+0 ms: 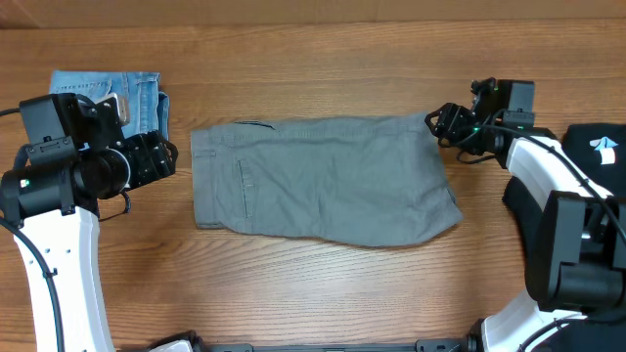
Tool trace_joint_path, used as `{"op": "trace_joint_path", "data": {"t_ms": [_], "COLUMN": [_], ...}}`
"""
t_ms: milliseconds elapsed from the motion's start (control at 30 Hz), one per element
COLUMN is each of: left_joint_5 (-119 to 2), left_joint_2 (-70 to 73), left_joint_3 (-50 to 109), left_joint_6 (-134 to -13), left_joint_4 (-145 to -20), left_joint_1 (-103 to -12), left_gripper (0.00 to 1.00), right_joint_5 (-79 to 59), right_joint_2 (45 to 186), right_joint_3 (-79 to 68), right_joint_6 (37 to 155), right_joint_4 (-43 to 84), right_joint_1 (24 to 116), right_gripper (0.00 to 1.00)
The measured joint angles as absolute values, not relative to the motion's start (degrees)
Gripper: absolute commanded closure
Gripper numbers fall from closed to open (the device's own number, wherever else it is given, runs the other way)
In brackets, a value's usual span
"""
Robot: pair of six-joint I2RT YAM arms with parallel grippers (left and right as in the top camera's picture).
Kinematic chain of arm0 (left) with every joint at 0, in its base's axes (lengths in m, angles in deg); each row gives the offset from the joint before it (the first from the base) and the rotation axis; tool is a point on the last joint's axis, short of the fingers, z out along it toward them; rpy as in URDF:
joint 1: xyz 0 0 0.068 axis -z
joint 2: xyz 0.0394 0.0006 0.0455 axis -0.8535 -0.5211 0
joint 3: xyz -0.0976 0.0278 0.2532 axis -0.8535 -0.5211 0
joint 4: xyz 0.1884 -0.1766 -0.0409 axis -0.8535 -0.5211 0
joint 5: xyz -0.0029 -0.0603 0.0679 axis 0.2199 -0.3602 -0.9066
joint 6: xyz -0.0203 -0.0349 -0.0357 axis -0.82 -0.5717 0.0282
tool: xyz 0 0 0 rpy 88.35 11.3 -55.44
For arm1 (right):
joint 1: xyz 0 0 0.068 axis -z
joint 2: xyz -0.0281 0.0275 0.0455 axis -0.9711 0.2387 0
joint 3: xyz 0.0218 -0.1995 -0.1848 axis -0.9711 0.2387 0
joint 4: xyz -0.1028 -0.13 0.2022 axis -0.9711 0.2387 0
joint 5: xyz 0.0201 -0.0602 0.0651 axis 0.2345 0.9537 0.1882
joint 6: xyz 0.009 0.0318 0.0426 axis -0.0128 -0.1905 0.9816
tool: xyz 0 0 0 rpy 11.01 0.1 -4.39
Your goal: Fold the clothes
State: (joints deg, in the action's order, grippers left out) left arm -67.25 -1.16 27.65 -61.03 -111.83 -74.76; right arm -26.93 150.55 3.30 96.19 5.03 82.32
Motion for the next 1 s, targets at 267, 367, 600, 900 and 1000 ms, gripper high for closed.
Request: {"op": "trace_joint_path", "data": {"t_ms": [267,367,600,900,1000], "left_joint_5": [-67.25,-67.25,-67.25,-67.6,-67.99], "left_joint_2": [-1.16,-1.16,-1.13,-1.16,-1.16], "left_joint_3": [27.65,27.65,27.65,27.65,27.65], "left_joint_6": [-61.03,-61.03,-61.03,-61.03,-61.03], "left_joint_4": [-112.99,-112.97,-112.99,-113.01,-113.15], "left_joint_1": [-74.76,-74.78,-74.78,-74.76,-74.76], "left_gripper": [0.28,0.28,0.25,0.25,0.24], "right_joint_5": [-27.08,-29.29,-33.97,-35.98,-35.93], "right_joint_2": [154.64,157.0,157.74,157.72,157.72], "right_joint_3": [3.32,3.32,3.28,2.12,2.08], "right_joint_6": [94.95,94.64,94.68,98.38,98.73], "right_joint_4": [0.57,-1.61,-4.5,-3.97,-4.0], "right_joint_1": [81.55,81.55,81.84,88.42,88.4], "right_gripper": [0.46,0.58,0.96,0.66,0.41]}}
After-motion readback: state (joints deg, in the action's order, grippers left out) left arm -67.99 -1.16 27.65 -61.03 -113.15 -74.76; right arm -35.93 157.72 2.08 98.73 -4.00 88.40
